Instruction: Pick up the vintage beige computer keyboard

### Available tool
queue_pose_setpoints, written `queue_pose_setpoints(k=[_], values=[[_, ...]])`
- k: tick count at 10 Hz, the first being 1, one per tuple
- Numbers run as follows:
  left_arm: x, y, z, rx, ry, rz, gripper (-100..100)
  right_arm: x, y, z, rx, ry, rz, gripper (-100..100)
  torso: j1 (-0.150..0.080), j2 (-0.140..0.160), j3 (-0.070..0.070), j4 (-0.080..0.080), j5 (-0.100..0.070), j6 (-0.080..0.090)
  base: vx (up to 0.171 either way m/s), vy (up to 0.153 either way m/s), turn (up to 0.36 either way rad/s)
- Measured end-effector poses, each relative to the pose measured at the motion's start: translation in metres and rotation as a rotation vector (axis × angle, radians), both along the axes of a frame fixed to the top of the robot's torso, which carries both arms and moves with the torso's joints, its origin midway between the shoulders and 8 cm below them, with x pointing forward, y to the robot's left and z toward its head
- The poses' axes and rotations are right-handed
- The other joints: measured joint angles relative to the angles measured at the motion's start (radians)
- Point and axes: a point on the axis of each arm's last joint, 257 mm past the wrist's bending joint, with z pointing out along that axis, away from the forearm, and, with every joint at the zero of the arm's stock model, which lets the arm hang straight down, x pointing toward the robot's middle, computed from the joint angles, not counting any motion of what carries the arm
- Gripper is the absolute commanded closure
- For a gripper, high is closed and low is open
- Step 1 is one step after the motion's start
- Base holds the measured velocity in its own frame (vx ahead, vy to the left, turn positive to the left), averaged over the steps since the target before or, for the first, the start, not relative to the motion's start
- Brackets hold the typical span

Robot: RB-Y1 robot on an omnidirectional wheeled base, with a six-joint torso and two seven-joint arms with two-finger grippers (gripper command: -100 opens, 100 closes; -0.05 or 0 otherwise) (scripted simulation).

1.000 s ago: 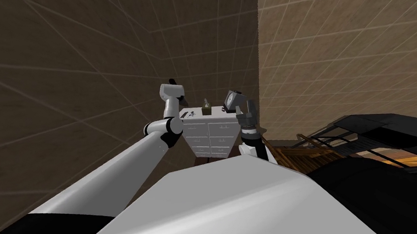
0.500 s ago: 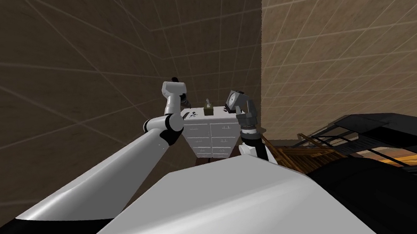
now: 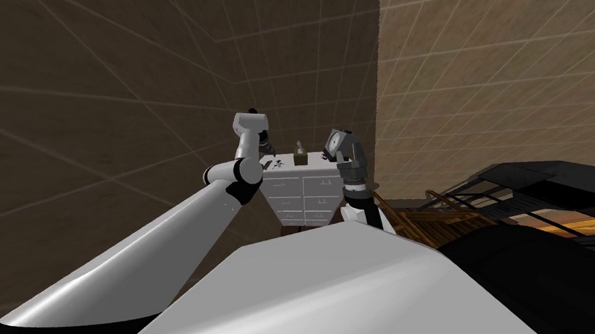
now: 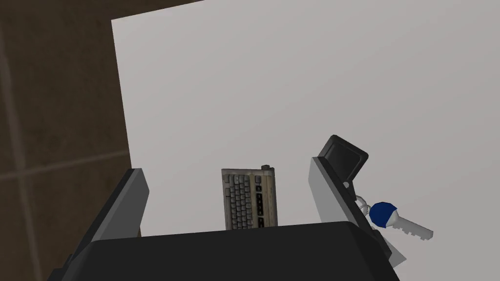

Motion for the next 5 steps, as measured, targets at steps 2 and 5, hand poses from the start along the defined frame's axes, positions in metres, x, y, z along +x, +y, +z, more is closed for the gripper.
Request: queue_pose_setpoints(k=[2, 5], values=[[-0.016, -0.01, -0.006, -0.018, 0.073, 0.003, -100, 0.0, 0.0, 0.0, 0.0, 0.0, 0.0, 0, 0.0, 0.0, 0.0, 0.0, 0.0, 0.0, 0.032, 0.061, -0.016], [-0.04, -0.021, -0.017, -0.039, 0.183, 0.007, -100, 0.0, 0.0, 0.0, 0.0, 0.0, 0.0, 0, 0.0, 0.0, 0.0, 0.0, 0.0, 0.0, 0.028, 0.052, -0.012]])
